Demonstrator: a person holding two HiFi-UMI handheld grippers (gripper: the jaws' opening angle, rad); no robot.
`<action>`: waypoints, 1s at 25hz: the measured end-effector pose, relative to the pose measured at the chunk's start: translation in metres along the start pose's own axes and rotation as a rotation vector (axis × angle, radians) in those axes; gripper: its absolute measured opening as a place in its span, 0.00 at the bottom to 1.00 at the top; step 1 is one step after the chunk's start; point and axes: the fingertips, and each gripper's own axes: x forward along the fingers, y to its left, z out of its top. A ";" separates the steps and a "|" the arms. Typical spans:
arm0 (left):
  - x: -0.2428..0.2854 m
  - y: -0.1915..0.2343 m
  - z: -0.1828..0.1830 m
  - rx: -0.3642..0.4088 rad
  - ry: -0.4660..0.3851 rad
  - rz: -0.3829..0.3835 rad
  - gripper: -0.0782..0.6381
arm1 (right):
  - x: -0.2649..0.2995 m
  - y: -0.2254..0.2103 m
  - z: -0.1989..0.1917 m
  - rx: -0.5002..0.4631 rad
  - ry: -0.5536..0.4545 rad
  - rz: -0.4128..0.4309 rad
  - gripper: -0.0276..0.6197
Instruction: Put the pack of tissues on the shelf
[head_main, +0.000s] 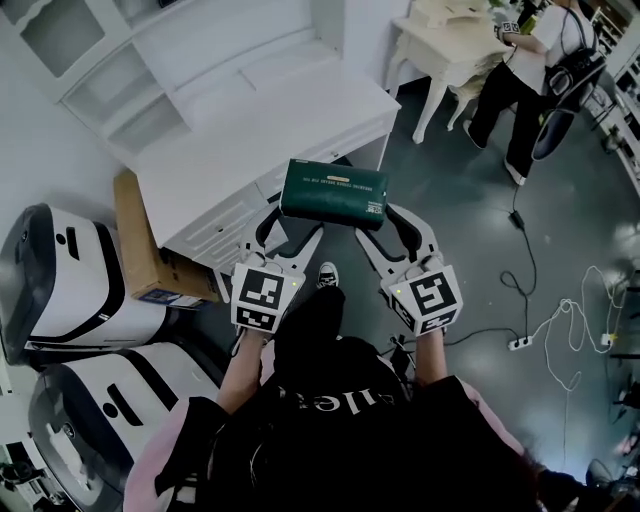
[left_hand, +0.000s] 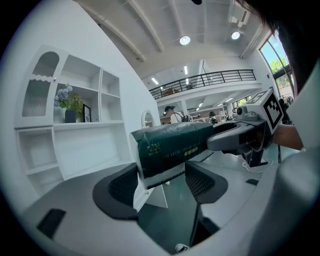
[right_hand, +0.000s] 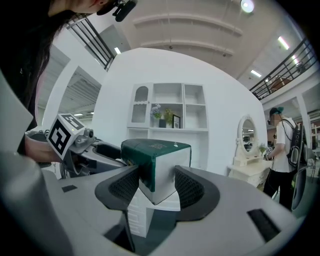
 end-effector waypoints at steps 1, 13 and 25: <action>0.012 0.005 0.002 0.002 -0.007 -0.005 0.52 | 0.007 -0.010 -0.001 -0.003 0.003 -0.008 0.43; 0.176 0.122 0.053 0.014 -0.102 -0.022 0.52 | 0.146 -0.153 0.044 -0.076 0.018 -0.051 0.42; 0.267 0.200 0.077 0.049 -0.089 0.061 0.52 | 0.245 -0.236 0.061 -0.076 -0.006 0.022 0.42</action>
